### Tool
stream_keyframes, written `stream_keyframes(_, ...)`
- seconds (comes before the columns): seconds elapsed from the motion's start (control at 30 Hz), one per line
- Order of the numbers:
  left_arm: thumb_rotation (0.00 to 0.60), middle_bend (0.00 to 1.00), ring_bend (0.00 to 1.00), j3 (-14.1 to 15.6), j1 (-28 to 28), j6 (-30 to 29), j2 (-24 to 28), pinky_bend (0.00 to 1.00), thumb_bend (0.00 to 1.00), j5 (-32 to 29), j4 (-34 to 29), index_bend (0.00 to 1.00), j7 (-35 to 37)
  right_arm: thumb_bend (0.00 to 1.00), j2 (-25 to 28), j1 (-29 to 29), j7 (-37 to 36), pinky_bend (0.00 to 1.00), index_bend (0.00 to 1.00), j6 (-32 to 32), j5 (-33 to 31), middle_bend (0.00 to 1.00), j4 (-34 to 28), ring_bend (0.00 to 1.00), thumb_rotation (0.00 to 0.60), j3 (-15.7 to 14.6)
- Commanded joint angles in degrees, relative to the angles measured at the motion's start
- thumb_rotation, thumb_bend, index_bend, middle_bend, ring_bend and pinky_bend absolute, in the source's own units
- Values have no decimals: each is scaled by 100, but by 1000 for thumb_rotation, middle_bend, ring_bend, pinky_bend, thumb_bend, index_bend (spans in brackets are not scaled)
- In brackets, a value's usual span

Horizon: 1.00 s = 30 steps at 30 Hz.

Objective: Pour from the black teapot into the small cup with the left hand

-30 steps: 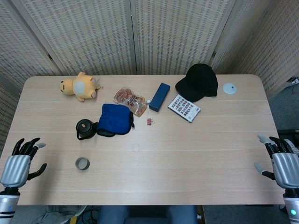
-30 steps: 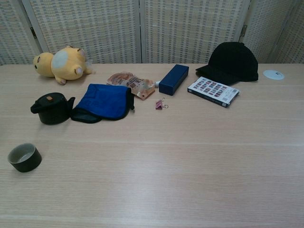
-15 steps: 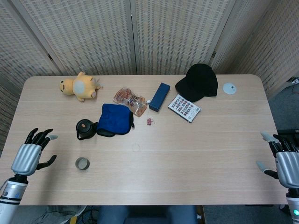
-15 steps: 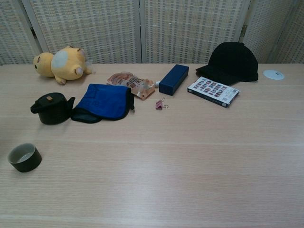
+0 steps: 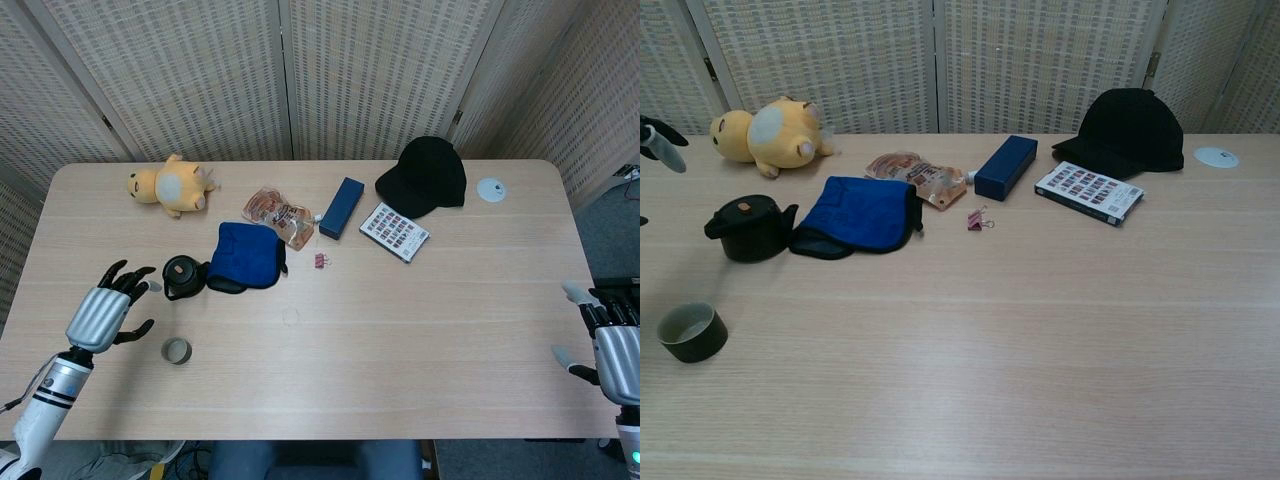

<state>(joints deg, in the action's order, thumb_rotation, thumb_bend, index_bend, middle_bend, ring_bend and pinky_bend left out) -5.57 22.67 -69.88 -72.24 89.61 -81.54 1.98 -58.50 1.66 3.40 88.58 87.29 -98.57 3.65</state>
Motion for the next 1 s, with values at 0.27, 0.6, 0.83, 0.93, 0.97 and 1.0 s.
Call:
stream_keyframes(0.27,600,157,202,-73,340,505,-382,61,293,-378,311,250,-276,160,14,-22,25,179,162,5,-40,277,2,159,600,7)
stream_keyframes(0.6,600,50,127,-127,619,1006,-554,61,276,-811,535,98,-554,160,-17,-1,101,179,162,-41,-120,277,11,159,600,43)
stream_keyframes(0.83,600,0,62,-134,777,1241,-632,52,273,-992,600,10,-647,160,-23,25,91,179,162,-90,-163,277,37,159,600,65)
stream_keyframes(0.93,600,0,59,-135,844,1312,-702,49,273,-1039,661,10,-667,160,-23,24,94,179,162,-95,-184,277,45,159,600,71)
stream_keyframes(0.97,600,0,59,-131,863,1334,-719,49,273,-1048,678,10,-669,160,-22,23,96,180,162,-98,-194,277,46,159,600,73)
stream_keyframes(1.0,600,0,59,-123,886,1361,-742,48,274,-1056,697,10,-668,160,-22,23,100,180,162,-104,-211,277,47,159,600,77)
